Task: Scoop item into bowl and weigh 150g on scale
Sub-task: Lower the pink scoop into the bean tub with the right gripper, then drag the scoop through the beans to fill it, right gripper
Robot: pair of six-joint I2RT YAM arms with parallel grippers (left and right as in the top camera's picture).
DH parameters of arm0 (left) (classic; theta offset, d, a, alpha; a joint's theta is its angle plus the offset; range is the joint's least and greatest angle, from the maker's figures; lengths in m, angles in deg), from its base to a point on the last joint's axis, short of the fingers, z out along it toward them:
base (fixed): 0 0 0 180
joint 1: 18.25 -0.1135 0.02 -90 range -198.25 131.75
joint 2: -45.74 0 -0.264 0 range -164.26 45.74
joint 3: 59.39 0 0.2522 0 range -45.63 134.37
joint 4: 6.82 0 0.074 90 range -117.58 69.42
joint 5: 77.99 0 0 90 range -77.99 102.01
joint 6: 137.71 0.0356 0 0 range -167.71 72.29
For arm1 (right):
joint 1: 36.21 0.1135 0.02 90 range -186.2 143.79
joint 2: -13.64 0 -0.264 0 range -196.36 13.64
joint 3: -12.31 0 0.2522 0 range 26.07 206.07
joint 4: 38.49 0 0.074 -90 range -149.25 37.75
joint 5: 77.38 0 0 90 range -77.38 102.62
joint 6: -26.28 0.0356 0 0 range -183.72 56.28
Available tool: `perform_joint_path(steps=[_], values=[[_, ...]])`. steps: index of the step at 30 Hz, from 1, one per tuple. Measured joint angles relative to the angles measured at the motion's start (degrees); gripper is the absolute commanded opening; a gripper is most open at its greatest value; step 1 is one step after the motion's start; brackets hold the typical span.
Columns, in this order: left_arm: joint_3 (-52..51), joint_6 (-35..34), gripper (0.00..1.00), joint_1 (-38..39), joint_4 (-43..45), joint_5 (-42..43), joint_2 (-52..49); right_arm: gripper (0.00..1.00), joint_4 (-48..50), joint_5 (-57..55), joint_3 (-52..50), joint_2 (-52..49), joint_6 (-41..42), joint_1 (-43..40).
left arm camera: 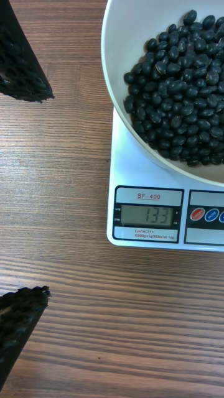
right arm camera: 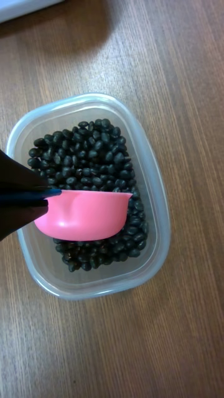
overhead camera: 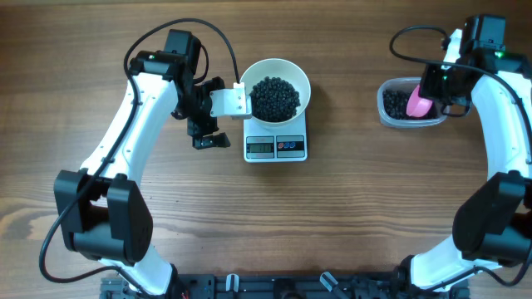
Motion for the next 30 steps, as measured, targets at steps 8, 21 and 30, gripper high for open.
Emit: perform_joint_path(steps=[8,21,30], values=[[0.0,0.0,1.0,0.0,0.0,0.0,0.0,0.04,3.58,6.43,-0.07,-0.63,7.06,0.0],[0.0,0.0,1.0,0.0,0.0,0.0,0.0,0.04,2.6,-1.6,-0.07,-0.63,7.5,0.0],[0.0,0.0,1.0,0.0,0.0,0.0,0.0,0.04,3.3,4.85,-0.04,-2.84,9.14,0.0]])
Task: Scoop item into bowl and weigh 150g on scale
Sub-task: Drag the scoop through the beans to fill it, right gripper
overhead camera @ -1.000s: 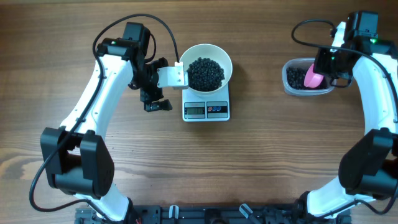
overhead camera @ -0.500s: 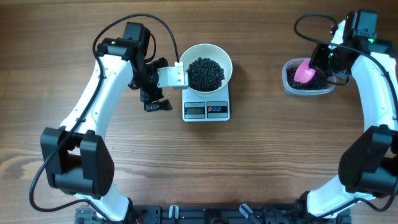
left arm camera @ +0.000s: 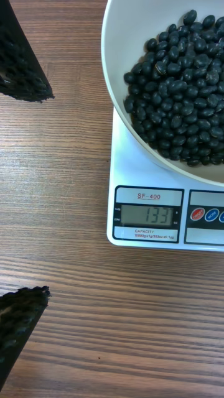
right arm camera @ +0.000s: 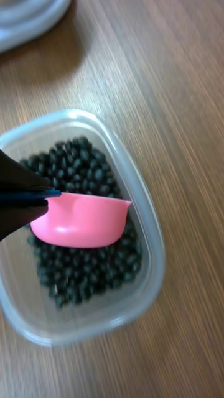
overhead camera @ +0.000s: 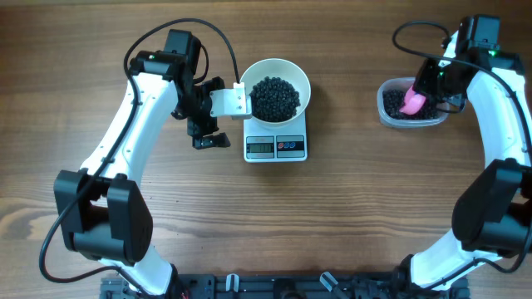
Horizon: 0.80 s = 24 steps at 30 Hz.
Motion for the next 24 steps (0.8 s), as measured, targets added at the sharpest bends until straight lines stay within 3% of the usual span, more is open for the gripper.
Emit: perform_joint_path(steps=[11,24], values=[[0.0,0.0,1.0,0.0,0.0,0.0,0.0,0.04,0.02,5.64,0.0,-0.17,3.21,-0.31],[0.0,0.0,1.0,0.0,0.0,0.0,0.0,0.04,-1.9,14.43,0.0,-0.17,3.61,-6.95]])
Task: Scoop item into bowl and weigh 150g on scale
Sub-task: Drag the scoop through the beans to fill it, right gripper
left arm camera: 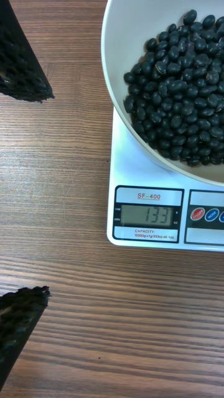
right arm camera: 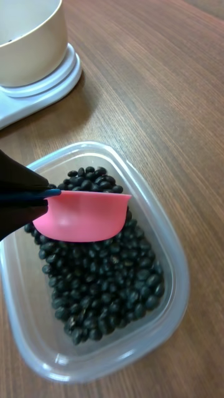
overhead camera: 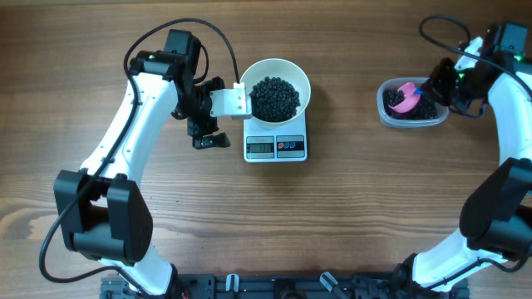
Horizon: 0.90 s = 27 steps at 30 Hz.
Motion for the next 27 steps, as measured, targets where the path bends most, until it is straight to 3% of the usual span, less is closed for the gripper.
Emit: perform_joint_path(steps=[27], values=[[0.0,0.0,1.0,0.0,-0.02,0.0,0.0,0.04,-1.97,9.6,0.0,1.95,-3.1,-7.34]])
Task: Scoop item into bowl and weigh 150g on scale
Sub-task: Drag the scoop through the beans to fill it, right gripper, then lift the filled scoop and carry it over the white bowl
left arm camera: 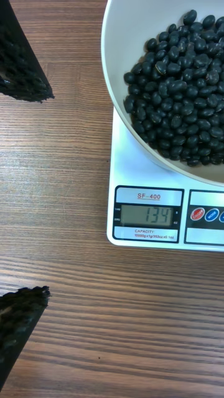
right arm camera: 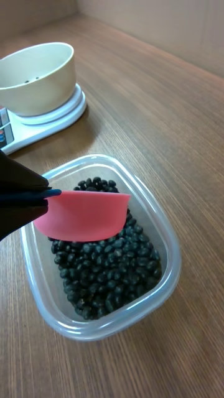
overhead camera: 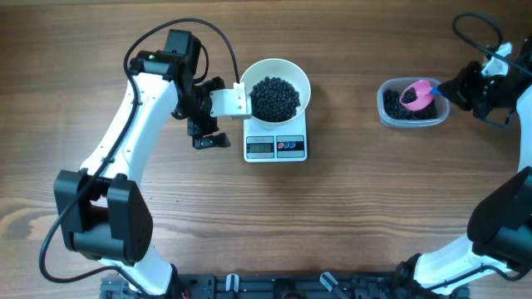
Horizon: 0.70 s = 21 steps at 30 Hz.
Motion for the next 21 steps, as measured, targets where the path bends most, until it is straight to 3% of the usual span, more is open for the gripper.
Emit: perform_joint_path(steps=[12,21], values=[[0.0,0.0,1.0,0.0,0.0,0.0,0.0,0.04,0.31,1.27,0.0,0.57,-1.27,-0.59],[0.0,0.0,1.0,0.0,0.0,0.0,0.0,0.04,1.95,9.66,0.11,2.78,-5.62,-0.66]])
